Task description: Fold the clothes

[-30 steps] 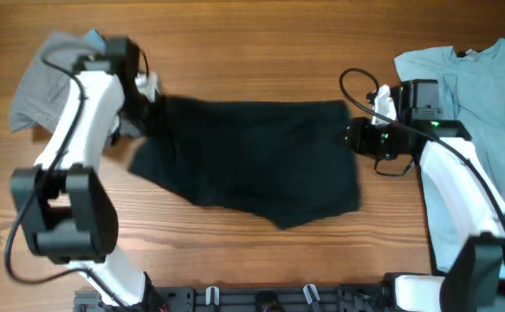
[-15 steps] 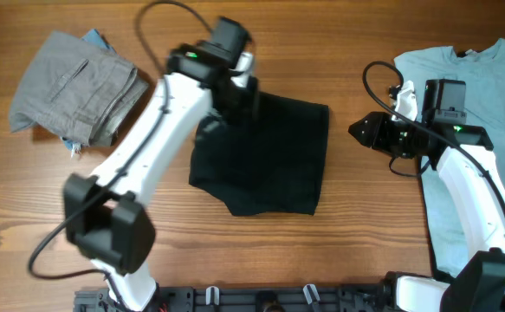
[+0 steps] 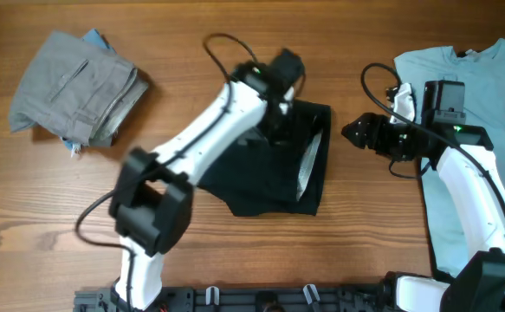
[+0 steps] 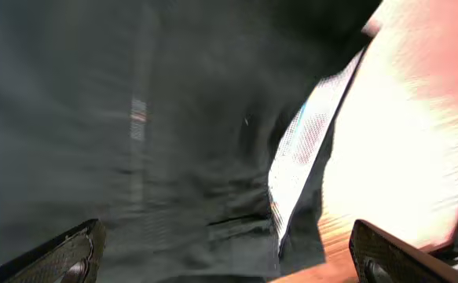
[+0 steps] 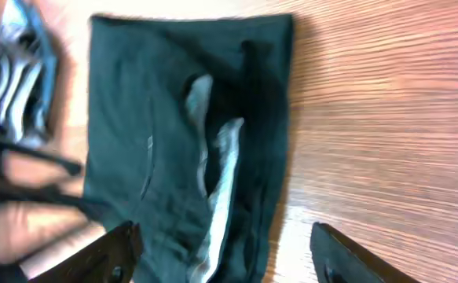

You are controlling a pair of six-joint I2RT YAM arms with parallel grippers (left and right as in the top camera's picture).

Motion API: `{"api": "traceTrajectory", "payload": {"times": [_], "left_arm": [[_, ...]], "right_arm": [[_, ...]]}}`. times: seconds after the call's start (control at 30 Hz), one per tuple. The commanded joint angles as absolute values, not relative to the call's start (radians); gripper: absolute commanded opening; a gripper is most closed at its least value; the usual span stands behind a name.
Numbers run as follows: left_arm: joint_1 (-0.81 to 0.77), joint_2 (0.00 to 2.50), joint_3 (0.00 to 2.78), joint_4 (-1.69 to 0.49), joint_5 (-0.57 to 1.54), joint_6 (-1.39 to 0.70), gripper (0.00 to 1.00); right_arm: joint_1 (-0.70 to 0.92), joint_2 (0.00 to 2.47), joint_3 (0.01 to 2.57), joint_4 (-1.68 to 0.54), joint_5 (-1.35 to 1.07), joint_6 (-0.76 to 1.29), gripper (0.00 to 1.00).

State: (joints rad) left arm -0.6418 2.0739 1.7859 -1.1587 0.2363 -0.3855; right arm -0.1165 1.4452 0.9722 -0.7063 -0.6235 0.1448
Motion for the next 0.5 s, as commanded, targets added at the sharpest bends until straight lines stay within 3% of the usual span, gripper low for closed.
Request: {"api": "traceTrajectory", "payload": {"times": [0.0,0.03,0.07,0.1,0.13,0.17,0.37,0.4,0.47], "left_arm": [[-0.539,1.908,1.858,-1.190,0.130,-0.340,1.00],[-0.513,1.898,1.858,-1.194,0.129,-0.320,1.00],[-0.498,1.898,1.858,-1.200,0.130,-0.312,0.91],[-0.480,1.898,1.858,-1.210,0.131,-0.297,0.68],[-0.456,1.903,1.848,-1.221,0.133,-0.292,0.19],[-0.442,1.906,1.835,-1.224,0.141,-0.292,0.04],[-0.423,1.915,1.654,-1.197,0.201,-0.291,0.04],[-0.424,1.915,1.615,-1.191,0.202,-0.291,0.07],[-0.423,1.915,1.520,-1.151,0.248,-0.291,0.22]], "right_arm": [[-0.059,1.431,0.990,-0.718,-0.714,-0.014,0.56],[-0.030,1.434,0.989,-0.702,-0.709,-0.035,0.45],[-0.004,1.439,0.989,-0.683,-0.694,-0.034,0.34],[0.017,1.445,0.989,-0.660,-0.680,-0.033,0.25],[0.062,1.461,0.989,-0.604,-0.632,-0.022,0.17],[0.093,1.478,0.989,-0.561,-0.599,-0.013,0.10],[0.190,1.707,0.989,-0.280,-0.463,0.076,0.08],[0.185,1.757,0.989,-0.253,-0.431,0.108,0.08],[0.163,1.844,0.989,-0.241,-0.398,0.145,0.09]]}}
